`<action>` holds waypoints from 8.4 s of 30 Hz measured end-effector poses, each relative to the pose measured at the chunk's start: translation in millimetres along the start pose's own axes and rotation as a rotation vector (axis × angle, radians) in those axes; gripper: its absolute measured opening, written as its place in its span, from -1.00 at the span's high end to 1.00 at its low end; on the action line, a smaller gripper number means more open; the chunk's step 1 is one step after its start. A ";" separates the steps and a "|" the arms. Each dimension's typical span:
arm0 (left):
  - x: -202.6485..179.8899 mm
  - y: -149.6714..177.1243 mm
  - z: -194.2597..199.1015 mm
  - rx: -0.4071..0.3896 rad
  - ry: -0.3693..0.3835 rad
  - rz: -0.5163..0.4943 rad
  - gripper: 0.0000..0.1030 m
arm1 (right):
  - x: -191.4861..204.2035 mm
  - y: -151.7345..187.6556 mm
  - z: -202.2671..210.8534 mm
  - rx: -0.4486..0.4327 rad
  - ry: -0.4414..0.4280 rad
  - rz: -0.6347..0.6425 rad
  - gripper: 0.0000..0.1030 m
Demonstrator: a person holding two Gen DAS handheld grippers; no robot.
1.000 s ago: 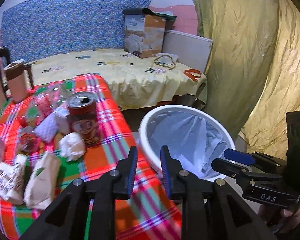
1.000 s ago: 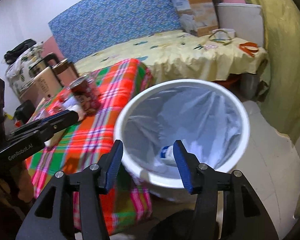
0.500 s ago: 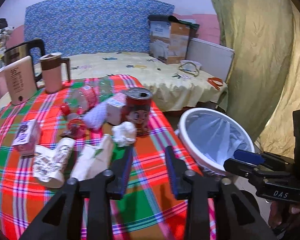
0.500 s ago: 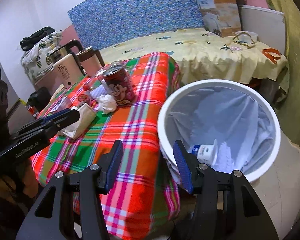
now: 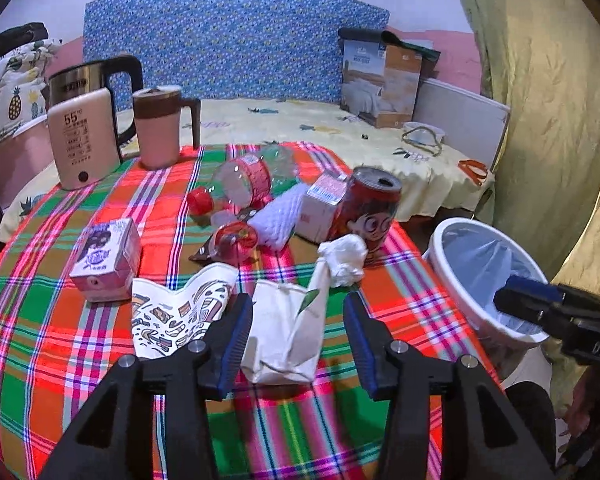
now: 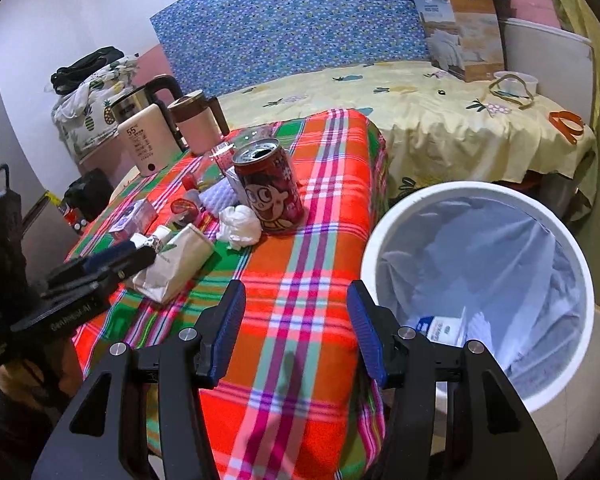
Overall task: Collect trash
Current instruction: 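Grasp the white paper bag with the left tool while the right tool grasps the red can, then carry the bag and can over the bin and open both tools, then move both open tools back over the table toward remaining trash, then grasp the patterned paper cup with the left tool while the right tool grasps the crumpled tissue, then carry the paper cup and tissue over the bin and open both tools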
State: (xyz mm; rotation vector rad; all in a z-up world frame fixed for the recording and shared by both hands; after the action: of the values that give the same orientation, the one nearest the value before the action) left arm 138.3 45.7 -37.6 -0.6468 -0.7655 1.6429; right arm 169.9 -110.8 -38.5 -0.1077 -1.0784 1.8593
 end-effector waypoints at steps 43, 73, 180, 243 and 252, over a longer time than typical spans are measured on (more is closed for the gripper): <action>-2.6 10.9 -25.5 0.046 0.138 0.031 0.81 | 10.0 -65.8 -64.2 -0.013 0.039 0.125 -0.09; -81.7 0.3 25.1 0.018 0.229 -0.061 0.81 | -38.3 -18.2 51.8 -0.110 0.129 -0.033 -0.08; -18.4 17.3 39.6 -0.007 0.073 0.018 0.34 | 15.5 14.2 29.7 -0.023 0.013 0.028 -0.14; 31.8 14.6 10.0 0.037 0.006 0.111 0.59 | 26.0 -11.1 -23.7 0.056 -0.006 0.030 0.48; 2.8 11.0 30.3 0.012 0.039 0.064 0.59 | 15.6 -8.0 -0.8 0.006 0.015 0.015 0.48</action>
State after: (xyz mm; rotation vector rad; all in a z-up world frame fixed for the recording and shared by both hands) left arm 107.9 42.7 -26.9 -0.6992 -0.7127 1.6865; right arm 167.3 -97.2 -27.8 -0.1260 -1.0642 1.8718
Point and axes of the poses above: each gripper's, at about its wrist camera, not at the fingertips, and z roughly against the way its jaws point, x to its left, y to its underside, the point moved 5 cm from there along -z, roughly the way its jaws point, and after that the axes turned 10 degrees about -y, right-handed, at the moved point
